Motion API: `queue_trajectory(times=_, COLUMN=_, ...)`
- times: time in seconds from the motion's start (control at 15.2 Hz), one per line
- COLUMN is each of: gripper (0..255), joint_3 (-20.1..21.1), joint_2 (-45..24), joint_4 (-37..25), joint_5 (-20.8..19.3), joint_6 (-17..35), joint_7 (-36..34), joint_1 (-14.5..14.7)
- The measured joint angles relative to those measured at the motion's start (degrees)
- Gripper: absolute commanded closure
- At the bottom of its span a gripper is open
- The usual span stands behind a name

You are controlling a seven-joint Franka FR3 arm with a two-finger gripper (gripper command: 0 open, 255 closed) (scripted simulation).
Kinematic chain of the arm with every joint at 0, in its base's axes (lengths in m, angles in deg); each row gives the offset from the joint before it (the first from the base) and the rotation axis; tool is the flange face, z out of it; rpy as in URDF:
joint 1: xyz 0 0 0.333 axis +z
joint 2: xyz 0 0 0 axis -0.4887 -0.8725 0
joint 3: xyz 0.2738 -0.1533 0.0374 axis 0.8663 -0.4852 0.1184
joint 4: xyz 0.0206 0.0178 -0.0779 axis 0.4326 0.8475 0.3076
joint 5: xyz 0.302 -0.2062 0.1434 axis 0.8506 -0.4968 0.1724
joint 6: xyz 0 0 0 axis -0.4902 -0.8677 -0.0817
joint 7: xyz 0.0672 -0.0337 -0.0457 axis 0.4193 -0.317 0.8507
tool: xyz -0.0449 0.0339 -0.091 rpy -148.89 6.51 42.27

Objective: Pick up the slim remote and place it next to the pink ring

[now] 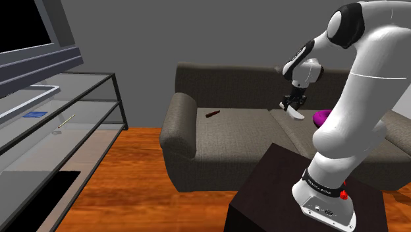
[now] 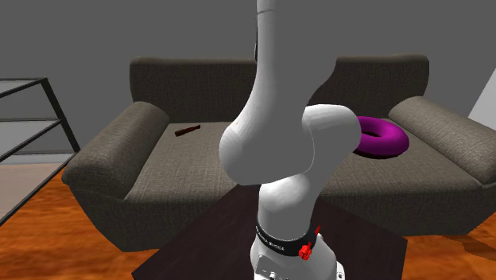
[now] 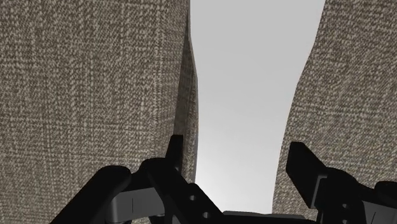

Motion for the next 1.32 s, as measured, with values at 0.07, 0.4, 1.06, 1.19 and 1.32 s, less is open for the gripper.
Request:
queue_trajectory(times=0.07, gripper=255, joint_3=-0.39, joint_2=-1.47, joint_4=-1.84, joint_5=1.16, joint_6=-0.76, joint_7=2.22, joint_1=-1.15)
queue_trajectory(times=0.4, gripper=255, joint_3=-0.71, joint_2=-9.01, joint_4=-10.98, joint_5=6.61, joint_6=-4.25, joint_7=10.94, joint_1=-6.81)
queue_trajectory(times=1.06, gripper=255, joint_3=1.33, joint_2=-21.7, joint_4=-25.35, joint_5=13.73, joint_6=-8.38, joint_7=20.72, joint_1=-16.82)
queue_trajectory(times=1.19, gripper=255, joint_3=1.85, joint_2=-22.78, joint_4=-25.14, joint_5=14.51, joint_6=-7.24, joint_7=21.24, joint_1=-17.22)
queue_trajectory(times=1.32, gripper=255, joint_3=2.34, joint_2=-23.69, joint_4=-24.83, joint_5=15.19, joint_6=-6.11, joint_7=21.64, joint_1=-17.49)
